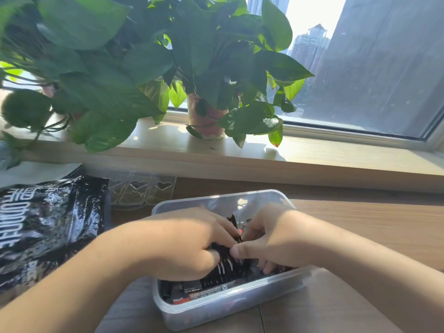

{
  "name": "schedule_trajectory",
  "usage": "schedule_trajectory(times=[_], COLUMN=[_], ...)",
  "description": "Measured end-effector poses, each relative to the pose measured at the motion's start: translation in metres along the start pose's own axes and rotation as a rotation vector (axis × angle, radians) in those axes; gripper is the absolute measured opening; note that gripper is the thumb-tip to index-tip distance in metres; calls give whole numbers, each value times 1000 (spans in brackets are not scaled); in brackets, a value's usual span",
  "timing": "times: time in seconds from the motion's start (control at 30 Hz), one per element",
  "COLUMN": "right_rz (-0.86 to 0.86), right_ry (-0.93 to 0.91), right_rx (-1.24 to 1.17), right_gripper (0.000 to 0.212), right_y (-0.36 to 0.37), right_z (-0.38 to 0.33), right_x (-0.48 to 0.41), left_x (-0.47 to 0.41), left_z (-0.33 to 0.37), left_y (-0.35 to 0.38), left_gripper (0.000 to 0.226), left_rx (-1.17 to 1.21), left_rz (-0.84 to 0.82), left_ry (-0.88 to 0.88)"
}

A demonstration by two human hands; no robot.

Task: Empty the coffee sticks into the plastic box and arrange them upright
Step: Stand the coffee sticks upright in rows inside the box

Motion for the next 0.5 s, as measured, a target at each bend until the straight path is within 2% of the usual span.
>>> schedule_trajectory(times=[0.2,0.33,0.4,0.5], right_rz=[26,-33,-64,43], right_ry=[-29,-98,-111,-139], right_rx=[18,40,54,188], right_gripper=[14,13,7,16], right_y=[2,1,-4,-24], right_z=[1,-6,-6,-3], right_x=[-4,-1,1,4], left_x=[4,-3,-6,-5], left_z=[7,4,-3,-5], left_y=[-5,5,11,13], left_gripper=[64,72,77,75], left_rx=[42,-51,-84,-130], left_rz=[31,-44,-95,-90], left_ry=[22,90,48,22])
Point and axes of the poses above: each hand's wrist, its own x-axis away from the middle knuckle, its own y-axis out of the palm, z = x × y, the point moved 7 cm from there along -x, towards the middle knuckle, and after that the axes turned 6 degrees about -z, right-handed, at the moved point
